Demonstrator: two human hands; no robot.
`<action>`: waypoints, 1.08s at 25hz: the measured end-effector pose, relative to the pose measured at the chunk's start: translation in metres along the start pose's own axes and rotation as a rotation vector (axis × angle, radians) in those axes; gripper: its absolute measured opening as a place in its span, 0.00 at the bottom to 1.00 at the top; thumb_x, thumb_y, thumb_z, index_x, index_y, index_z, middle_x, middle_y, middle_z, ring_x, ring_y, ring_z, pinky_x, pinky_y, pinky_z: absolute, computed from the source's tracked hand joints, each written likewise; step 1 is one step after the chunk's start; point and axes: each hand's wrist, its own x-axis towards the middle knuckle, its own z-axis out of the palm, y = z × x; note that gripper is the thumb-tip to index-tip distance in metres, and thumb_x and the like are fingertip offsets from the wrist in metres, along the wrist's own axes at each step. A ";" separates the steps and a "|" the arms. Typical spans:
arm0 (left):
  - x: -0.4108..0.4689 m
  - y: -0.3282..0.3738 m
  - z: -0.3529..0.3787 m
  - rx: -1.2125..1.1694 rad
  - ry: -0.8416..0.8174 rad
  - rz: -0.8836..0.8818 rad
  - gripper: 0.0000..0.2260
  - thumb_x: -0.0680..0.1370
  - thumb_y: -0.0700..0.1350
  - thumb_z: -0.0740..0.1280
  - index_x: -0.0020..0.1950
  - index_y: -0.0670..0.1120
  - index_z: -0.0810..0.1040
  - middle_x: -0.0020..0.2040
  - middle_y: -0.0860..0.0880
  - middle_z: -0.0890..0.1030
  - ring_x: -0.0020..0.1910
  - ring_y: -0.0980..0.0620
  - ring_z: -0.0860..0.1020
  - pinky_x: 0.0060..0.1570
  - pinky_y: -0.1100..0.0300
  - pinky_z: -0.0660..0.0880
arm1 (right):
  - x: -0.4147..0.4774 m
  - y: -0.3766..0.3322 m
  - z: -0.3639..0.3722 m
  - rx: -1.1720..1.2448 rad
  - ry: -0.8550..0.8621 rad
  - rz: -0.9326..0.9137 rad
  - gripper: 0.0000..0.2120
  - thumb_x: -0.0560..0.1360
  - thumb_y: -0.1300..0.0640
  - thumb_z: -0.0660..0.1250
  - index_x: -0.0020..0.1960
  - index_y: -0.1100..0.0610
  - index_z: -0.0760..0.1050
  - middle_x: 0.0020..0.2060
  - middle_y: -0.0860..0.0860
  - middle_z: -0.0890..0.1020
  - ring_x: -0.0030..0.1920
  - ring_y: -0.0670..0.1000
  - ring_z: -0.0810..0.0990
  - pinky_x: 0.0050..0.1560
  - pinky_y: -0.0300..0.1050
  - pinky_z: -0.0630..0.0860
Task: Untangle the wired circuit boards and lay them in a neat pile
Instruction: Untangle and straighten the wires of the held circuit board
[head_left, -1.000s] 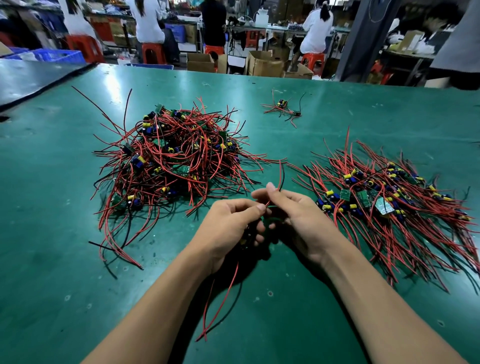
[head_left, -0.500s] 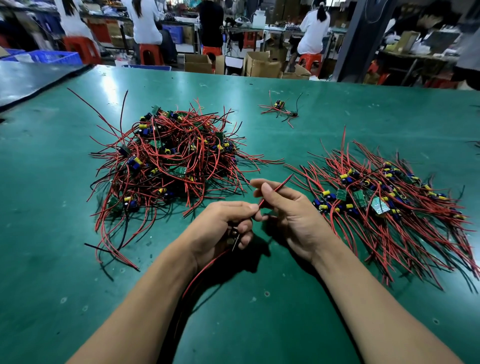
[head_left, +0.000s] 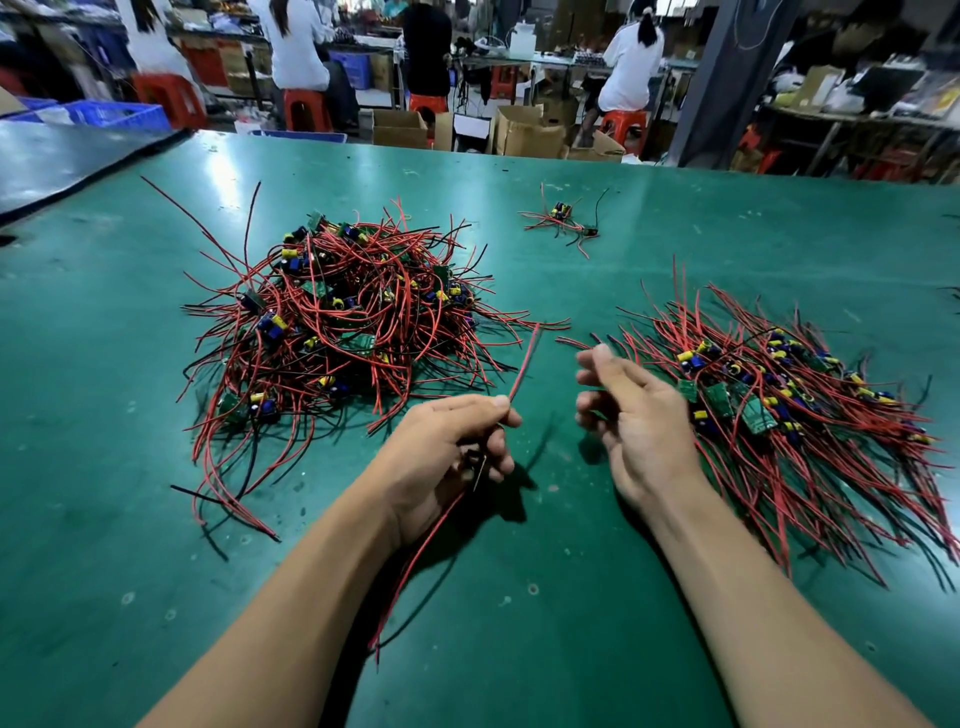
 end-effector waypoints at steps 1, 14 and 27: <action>0.002 -0.001 0.001 -0.007 0.022 0.008 0.08 0.79 0.41 0.65 0.43 0.39 0.79 0.27 0.47 0.72 0.26 0.50 0.74 0.27 0.63 0.70 | -0.005 0.002 0.007 -0.031 -0.064 0.037 0.11 0.80 0.52 0.67 0.44 0.57 0.83 0.34 0.48 0.83 0.27 0.44 0.76 0.27 0.35 0.73; -0.001 0.000 0.002 0.017 -0.080 -0.047 0.06 0.69 0.43 0.69 0.40 0.40 0.81 0.24 0.49 0.67 0.23 0.50 0.73 0.24 0.63 0.70 | -0.019 0.004 0.014 -0.110 -0.618 0.293 0.16 0.70 0.49 0.76 0.54 0.57 0.85 0.44 0.61 0.77 0.47 0.62 0.66 0.49 0.58 0.65; 0.000 0.000 0.001 0.066 -0.046 -0.054 0.11 0.78 0.40 0.65 0.36 0.41 0.78 0.24 0.49 0.65 0.25 0.49 0.73 0.25 0.62 0.70 | -0.012 0.013 0.016 -0.440 -0.268 -0.282 0.13 0.74 0.45 0.71 0.44 0.54 0.86 0.38 0.48 0.86 0.38 0.42 0.79 0.41 0.36 0.73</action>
